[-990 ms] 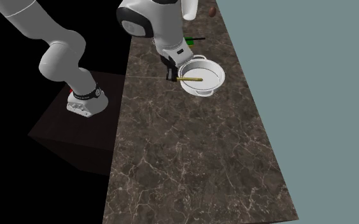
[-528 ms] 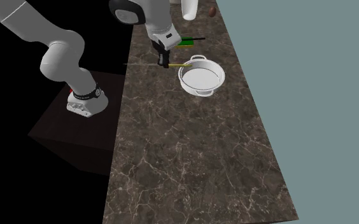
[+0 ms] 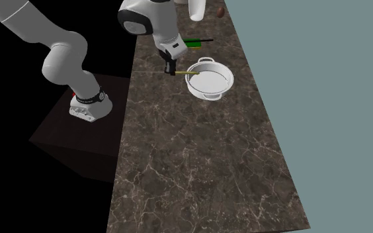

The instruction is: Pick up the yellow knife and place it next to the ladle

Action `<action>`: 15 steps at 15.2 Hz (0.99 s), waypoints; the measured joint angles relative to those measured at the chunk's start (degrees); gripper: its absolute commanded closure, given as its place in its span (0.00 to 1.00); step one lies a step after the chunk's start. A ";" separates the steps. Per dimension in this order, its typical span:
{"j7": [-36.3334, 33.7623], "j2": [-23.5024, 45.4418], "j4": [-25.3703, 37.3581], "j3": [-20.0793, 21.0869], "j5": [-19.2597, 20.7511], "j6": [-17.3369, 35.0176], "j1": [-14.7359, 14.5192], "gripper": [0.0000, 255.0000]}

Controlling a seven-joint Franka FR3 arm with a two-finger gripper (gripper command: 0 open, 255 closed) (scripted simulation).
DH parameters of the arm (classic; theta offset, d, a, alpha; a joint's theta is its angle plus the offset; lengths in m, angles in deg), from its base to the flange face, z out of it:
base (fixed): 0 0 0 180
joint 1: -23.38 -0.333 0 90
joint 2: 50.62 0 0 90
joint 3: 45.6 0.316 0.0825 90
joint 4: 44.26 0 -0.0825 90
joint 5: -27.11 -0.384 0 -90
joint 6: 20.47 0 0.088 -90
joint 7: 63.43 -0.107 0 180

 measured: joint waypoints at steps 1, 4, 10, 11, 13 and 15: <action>0.26 0.38 -0.48 -0.07 -0.13 0.84 -0.03 1.00; 0.86 1.67 -1.66 -0.13 -0.62 3.26 -0.23 1.00; 2.33 4.34 -3.86 -0.43 -1.91 8.78 -0.70 1.00; 2.52 5.10 -4.10 -0.38 -2.18 9.47 -0.90 1.00; 2.85 5.39 -4.30 -0.43 -2.37 10.08 -0.98 1.00; 2.86 5.32 -4.41 -0.41 -2.42 10.26 -1.00 1.00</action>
